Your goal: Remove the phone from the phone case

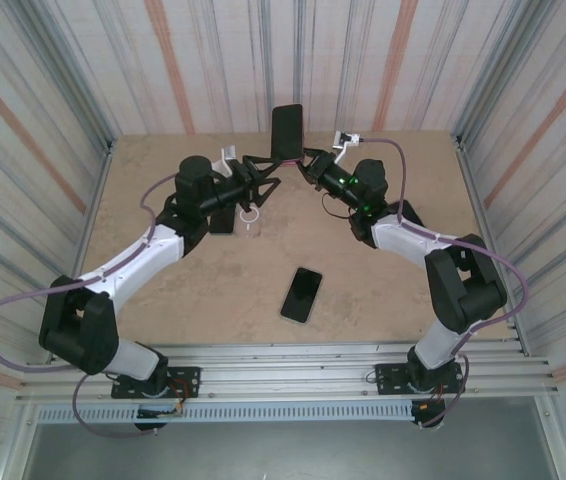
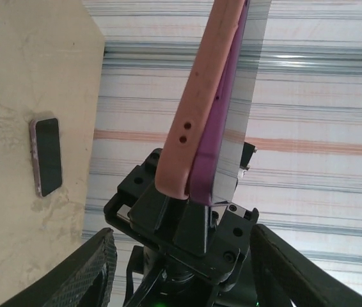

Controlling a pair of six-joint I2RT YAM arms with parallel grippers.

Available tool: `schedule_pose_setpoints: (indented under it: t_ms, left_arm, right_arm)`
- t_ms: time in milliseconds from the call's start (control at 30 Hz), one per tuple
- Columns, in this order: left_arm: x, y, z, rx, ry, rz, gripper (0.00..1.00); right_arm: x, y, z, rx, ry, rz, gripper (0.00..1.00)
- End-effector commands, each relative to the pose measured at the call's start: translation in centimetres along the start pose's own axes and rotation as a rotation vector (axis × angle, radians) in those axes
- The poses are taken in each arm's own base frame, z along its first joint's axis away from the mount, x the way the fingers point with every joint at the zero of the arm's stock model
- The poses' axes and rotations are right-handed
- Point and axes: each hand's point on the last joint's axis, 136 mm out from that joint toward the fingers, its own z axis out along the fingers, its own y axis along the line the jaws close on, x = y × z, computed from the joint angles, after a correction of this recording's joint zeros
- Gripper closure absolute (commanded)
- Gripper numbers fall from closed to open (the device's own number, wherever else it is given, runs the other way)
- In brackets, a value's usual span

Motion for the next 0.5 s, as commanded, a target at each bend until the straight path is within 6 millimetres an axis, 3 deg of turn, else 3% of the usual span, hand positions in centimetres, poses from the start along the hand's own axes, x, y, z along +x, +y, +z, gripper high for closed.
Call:
schedule_pose_setpoints:
  t_ms: [0,200,467]
  left_arm:
    - [-0.3,-2.9,-0.1,0.093,-0.053,-0.016,0.43]
    - [-0.1,-4.3,0.8,0.147,-0.045,-0.020,0.50]
    - [-0.5,-4.4,1.3,0.159,-0.062,-0.019,0.57]
  right_arm:
    - [-0.7,2.0,0.0,-0.067,-0.049,-0.085,0.95]
    - [-0.2,2.1,0.2,-0.071,-0.033,-0.095,0.95]
    - [0.5,2.5,0.2,-0.084,-0.001,-0.106,0.95]
